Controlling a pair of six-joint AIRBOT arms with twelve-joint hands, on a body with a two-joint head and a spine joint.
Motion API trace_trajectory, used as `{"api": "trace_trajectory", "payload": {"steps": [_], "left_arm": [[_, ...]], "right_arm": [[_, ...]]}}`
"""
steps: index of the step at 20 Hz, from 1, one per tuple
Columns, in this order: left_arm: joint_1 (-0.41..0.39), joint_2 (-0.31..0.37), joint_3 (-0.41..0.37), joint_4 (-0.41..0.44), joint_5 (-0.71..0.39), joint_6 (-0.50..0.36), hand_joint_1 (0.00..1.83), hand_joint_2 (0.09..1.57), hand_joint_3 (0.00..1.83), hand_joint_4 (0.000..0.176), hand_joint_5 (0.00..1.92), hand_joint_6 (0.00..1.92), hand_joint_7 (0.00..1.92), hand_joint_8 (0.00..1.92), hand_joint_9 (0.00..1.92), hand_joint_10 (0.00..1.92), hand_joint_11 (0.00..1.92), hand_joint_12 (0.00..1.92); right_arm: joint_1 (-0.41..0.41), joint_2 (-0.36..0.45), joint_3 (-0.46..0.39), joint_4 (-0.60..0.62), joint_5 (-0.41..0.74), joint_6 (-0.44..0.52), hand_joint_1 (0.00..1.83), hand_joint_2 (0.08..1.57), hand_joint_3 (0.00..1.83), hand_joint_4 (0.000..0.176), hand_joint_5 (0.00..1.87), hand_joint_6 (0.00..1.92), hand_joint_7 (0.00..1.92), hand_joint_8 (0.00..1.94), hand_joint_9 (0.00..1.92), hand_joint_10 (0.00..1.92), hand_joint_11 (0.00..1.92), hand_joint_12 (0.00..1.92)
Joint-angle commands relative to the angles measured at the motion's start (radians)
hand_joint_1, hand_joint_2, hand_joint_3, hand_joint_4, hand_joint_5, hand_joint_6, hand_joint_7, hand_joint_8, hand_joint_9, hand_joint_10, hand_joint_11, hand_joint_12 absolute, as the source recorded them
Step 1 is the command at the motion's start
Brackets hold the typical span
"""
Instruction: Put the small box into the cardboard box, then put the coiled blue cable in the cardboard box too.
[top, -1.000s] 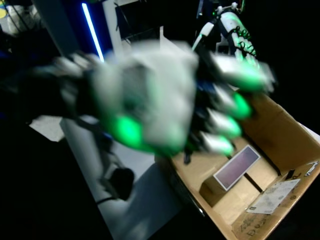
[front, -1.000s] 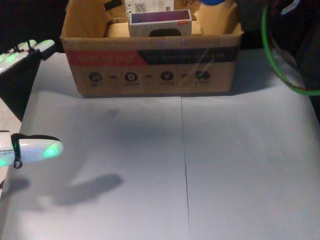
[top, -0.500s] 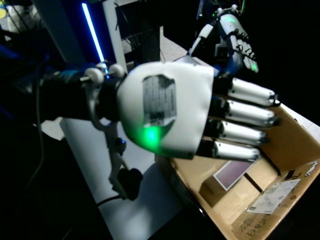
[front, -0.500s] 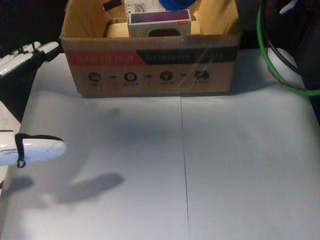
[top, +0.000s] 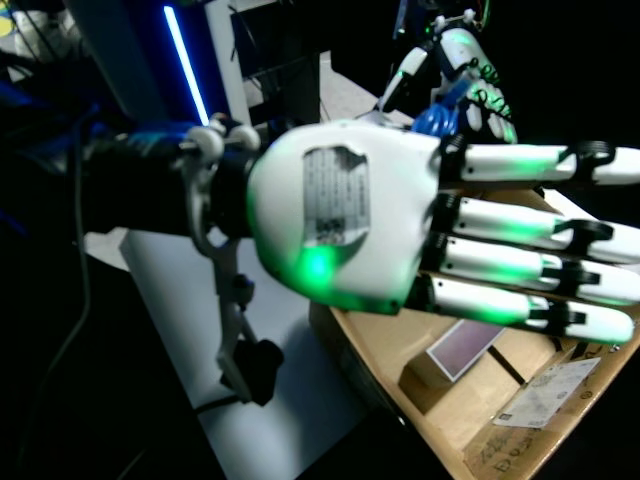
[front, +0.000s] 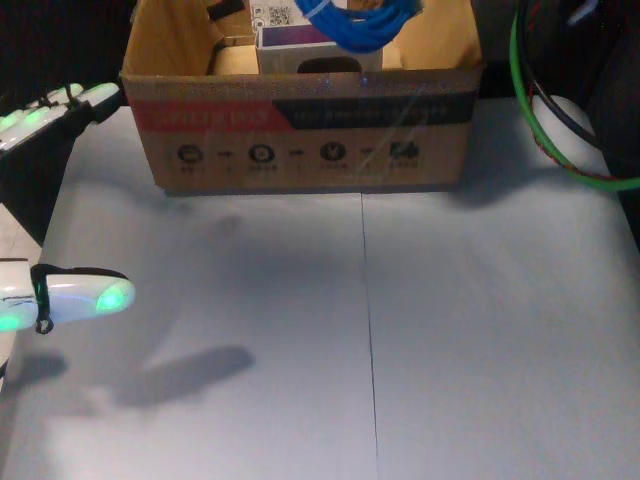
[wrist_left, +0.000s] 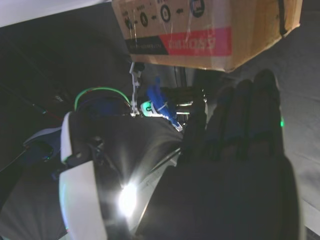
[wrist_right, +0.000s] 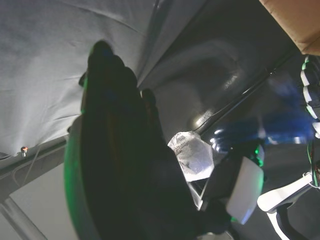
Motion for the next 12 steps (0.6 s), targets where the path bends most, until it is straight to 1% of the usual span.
{"api": "trace_trajectory", "payload": {"steps": [1,2,3,4,6,8,10,11,12], "left_arm": [[-0.012,-0.006,0.006,-0.005,-0.123,-0.009,0.62,0.83,0.0,0.176,0.07,0.0,0.0,0.0,0.0,0.0,0.06,0.02],[-0.012,-0.006,0.006,-0.005,-0.123,-0.011,0.58,0.83,0.0,0.176,0.07,0.0,0.0,0.0,0.0,0.0,0.08,0.03],[-0.013,-0.006,0.007,-0.003,-0.123,-0.016,0.57,0.84,0.0,0.176,0.07,0.0,0.0,0.0,0.0,0.0,0.07,0.03],[-0.013,-0.006,0.007,-0.002,-0.124,-0.017,0.57,0.83,0.0,0.176,0.07,0.0,0.0,0.0,0.0,0.0,0.07,0.03],[-0.017,-0.006,0.008,0.002,-0.121,-0.017,0.58,0.85,0.0,0.176,0.07,0.0,0.0,0.0,0.0,0.0,0.06,0.02],[-0.018,-0.007,0.008,0.002,-0.116,-0.017,0.57,0.84,0.0,0.176,0.07,0.0,0.0,0.0,0.0,0.0,0.07,0.02],[-0.021,-0.007,0.009,0.005,-0.112,-0.017,0.58,0.83,0.0,0.176,0.07,0.0,0.0,0.0,0.0,0.0,0.07,0.02],[-0.024,-0.007,0.009,0.008,-0.112,-0.018,0.59,0.83,0.0,0.176,0.08,0.0,0.0,0.0,0.0,0.0,0.07,0.02],[-0.026,-0.008,0.008,0.008,-0.112,-0.018,0.6,0.84,0.0,0.176,0.08,0.0,0.0,0.0,0.0,0.0,0.06,0.02]], "right_arm": [[0.028,0.004,0.009,0.024,0.113,0.004,0.66,0.88,0.02,0.176,0.0,0.0,0.0,0.0,0.0,0.0,0.0,0.0],[0.046,0.003,0.022,0.024,0.097,0.003,0.68,0.87,0.01,0.176,0.0,0.0,0.0,0.0,0.0,0.0,0.0,0.0],[0.079,-0.001,0.047,0.023,0.049,0.003,0.68,0.86,0.0,0.176,0.0,0.0,0.0,0.0,0.0,0.0,0.0,0.0],[0.088,-0.004,0.058,0.021,0.024,0.003,0.68,0.85,0.0,0.176,0.0,0.0,0.0,0.0,0.0,0.0,0.0,0.0],[0.103,-0.048,0.131,-0.012,-0.073,0.003,0.65,0.86,0.0,0.176,0.0,0.0,0.0,0.0,0.0,0.0,0.0,0.0],[0.103,-0.087,0.192,-0.018,-0.123,0.003,0.62,0.86,0.0,0.176,0.0,0.0,0.0,0.0,0.0,0.0,0.0,0.0],[0.128,-0.112,0.245,-0.033,-0.185,0.003,0.61,0.86,0.0,0.176,0.0,0.0,0.0,0.0,0.0,0.0,0.03,0.01],[0.137,-0.115,0.256,-0.05,-0.214,0.003,0.62,0.87,0.0,0.176,0.0,0.0,0.0,0.0,0.0,0.0,0.05,0.02],[0.137,-0.111,0.257,-0.051,-0.217,0.003,0.64,0.87,0.0,0.176,0.0,0.0,0.0,0.0,0.0,0.0,0.02,0.01]]}}
